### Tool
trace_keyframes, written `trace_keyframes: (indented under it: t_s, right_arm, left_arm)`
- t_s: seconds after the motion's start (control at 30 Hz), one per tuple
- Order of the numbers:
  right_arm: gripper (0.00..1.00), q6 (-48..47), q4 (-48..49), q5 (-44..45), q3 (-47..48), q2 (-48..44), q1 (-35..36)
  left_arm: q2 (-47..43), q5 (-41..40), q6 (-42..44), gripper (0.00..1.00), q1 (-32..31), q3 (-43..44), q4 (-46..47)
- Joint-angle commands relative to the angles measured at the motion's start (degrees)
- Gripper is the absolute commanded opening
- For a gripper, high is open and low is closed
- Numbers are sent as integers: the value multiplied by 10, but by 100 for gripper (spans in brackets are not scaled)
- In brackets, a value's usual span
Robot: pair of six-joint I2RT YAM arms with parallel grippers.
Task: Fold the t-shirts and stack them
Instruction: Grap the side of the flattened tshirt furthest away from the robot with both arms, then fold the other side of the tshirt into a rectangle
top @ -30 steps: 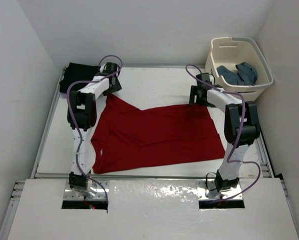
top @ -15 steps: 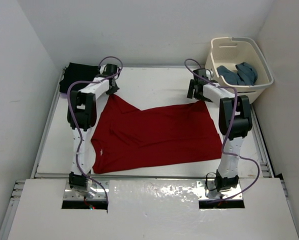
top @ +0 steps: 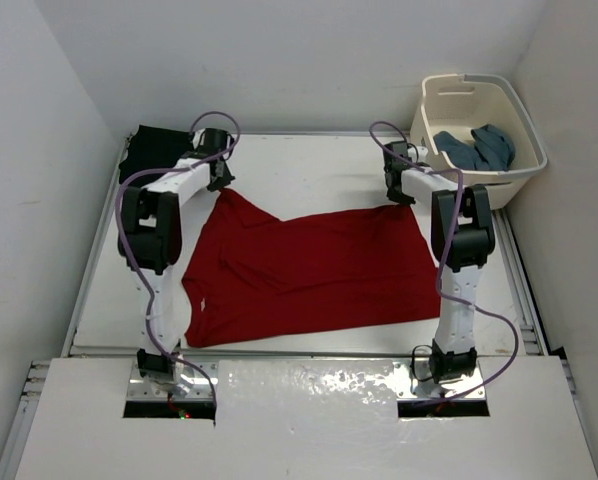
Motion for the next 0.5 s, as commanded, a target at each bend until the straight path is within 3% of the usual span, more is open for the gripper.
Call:
trace_keyframes:
  t_s: [0.0,0.03,0.27,0.47]
  right_arm:
    - [8,0,24,16,1,-10,-1]
    - [0,-4,25,16,1,-13,-1]
    - [0,-45,42,5,-32,-88,2]
    - [0,-93,55,-9,-122,-177,4]
  left_arm:
    - [-86,23,-2,0,6,-47,40]
    - [-98,25,-2,0,6,-58,40]
    - [-230,55,-46,0,2,-194,41]
    - [-400,55,-94,0,0,-327,4]
